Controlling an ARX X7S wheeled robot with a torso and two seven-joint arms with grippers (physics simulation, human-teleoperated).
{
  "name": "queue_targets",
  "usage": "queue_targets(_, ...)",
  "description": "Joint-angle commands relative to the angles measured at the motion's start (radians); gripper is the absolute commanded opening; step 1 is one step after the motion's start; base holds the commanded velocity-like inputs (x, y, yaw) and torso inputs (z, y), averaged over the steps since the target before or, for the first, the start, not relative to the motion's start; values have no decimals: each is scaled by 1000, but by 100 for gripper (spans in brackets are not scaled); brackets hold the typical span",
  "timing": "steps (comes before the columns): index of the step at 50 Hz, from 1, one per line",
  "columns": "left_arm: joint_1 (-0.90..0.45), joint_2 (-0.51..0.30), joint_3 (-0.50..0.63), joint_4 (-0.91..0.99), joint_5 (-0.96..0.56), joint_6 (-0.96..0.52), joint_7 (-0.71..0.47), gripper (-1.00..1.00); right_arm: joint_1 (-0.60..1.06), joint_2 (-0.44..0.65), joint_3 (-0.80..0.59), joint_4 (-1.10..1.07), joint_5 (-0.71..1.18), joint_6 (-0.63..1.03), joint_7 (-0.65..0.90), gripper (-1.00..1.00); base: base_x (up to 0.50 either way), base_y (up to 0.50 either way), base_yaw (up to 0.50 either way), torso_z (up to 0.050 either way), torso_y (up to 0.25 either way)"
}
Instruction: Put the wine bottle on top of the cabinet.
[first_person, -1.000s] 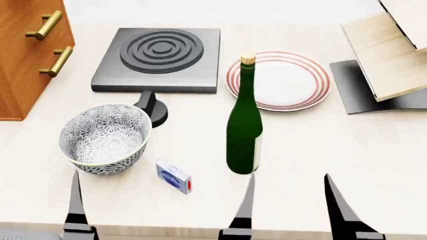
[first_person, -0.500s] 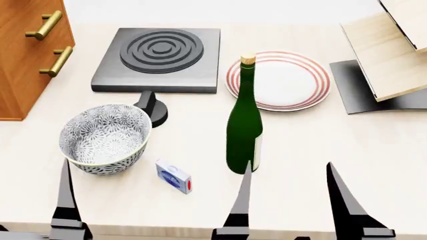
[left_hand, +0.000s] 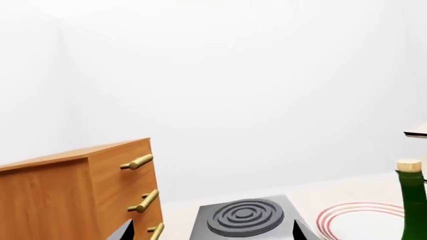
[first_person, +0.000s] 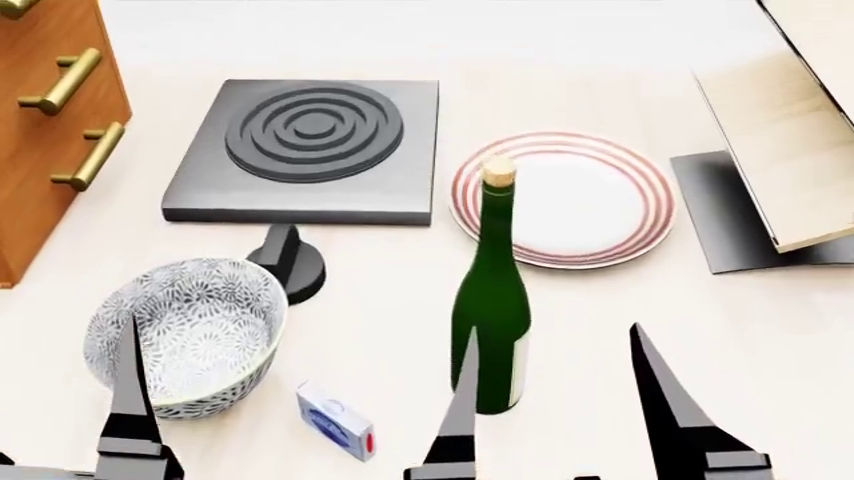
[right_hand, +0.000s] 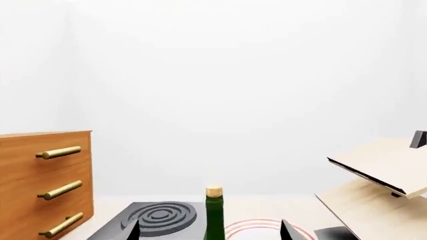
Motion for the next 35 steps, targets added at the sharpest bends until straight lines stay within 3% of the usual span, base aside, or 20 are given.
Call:
queue_targets(1, 3, 18, -31, 10, -54, 44, 42, 100, 5, -8, 18, -6, 0, 15, -11, 100, 500, 0, 0, 0, 0)
queue_targets(23, 0, 4, -26, 22, -67, 36, 27, 100, 8, 12, -6, -9, -11, 4, 1, 100, 500, 0, 0, 0, 0)
queue_targets(35, -6, -2, -20, 33, -71, 23, 19, 100, 5, 11, 14, -7, 5, -6, 18, 100, 0, 0, 0, 0, 1)
